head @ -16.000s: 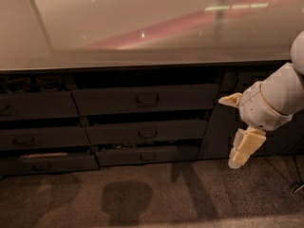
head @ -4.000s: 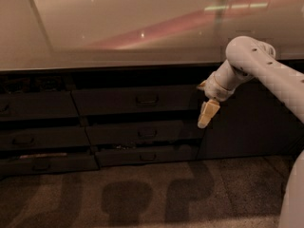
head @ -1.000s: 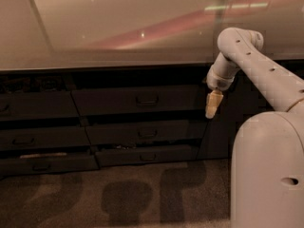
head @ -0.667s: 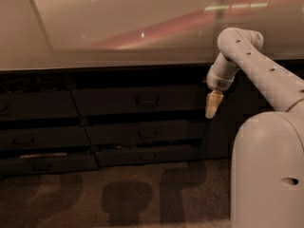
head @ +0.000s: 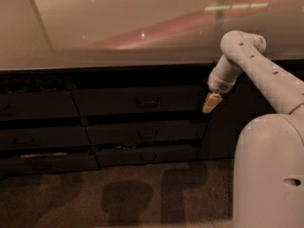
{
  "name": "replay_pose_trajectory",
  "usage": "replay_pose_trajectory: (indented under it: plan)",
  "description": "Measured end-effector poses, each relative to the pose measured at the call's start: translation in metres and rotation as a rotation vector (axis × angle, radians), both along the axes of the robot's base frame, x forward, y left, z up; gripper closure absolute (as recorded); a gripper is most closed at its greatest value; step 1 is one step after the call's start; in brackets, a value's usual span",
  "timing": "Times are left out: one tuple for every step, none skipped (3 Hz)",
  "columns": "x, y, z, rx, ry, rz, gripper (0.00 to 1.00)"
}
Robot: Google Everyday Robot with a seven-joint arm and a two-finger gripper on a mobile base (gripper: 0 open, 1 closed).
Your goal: Open top drawer
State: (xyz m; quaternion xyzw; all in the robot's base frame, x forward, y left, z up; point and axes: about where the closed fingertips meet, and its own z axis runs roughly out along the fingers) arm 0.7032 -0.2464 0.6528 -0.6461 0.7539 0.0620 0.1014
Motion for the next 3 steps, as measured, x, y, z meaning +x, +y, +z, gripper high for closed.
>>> replay_pose_trajectory:
  plan:
    - [0.0023, 0.0002, 0.0029, 0.0, 0.0, 0.0, 0.65]
    - [0.0043, 0.0004, 0.0049, 0.0, 0.0, 0.0, 0.89]
    - [0.0043, 0.0004, 0.0048, 0.0, 0.0, 0.0, 1.0]
